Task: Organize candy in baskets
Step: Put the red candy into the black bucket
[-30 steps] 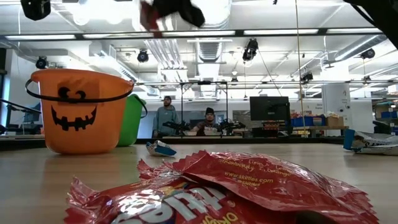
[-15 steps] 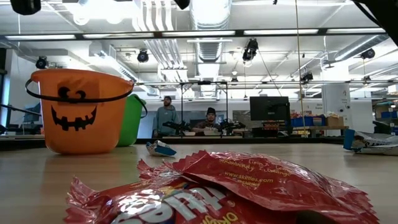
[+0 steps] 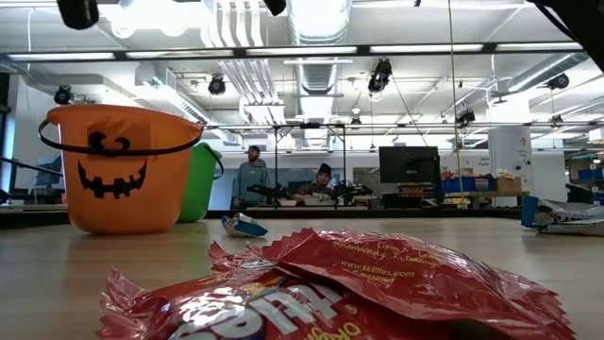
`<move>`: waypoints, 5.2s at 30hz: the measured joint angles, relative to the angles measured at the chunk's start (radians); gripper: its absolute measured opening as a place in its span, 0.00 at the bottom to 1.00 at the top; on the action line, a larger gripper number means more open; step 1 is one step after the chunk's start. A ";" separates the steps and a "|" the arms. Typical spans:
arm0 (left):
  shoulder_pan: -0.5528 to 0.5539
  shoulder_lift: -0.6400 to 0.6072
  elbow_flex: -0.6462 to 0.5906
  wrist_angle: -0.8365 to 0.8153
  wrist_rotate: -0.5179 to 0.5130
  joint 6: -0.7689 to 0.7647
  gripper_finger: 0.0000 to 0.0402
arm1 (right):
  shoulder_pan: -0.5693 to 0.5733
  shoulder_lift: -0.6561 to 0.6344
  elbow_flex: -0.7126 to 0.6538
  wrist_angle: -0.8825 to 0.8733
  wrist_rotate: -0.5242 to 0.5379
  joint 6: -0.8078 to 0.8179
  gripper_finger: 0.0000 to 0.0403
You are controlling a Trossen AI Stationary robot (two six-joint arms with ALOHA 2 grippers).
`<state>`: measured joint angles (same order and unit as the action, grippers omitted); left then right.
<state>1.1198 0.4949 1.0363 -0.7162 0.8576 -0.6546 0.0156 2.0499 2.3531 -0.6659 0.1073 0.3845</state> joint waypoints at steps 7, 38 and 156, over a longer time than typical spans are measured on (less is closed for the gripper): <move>0.000 0.091 -0.001 0.112 0.050 0.017 0.37 | -0.031 0.001 0.000 -0.002 0.000 -0.038 0.03; -0.333 0.345 -0.058 0.373 -0.083 0.104 0.37 | -0.136 0.002 0.000 0.019 -0.002 -0.089 0.03; -0.463 0.752 -0.050 0.587 0.023 -0.171 0.00 | -0.171 -0.020 0.003 -0.376 -0.009 -0.168 0.03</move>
<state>0.6563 1.2471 0.9867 -0.1291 0.8806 -0.8253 -0.1551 2.0300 2.3558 -1.0420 0.0978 0.2161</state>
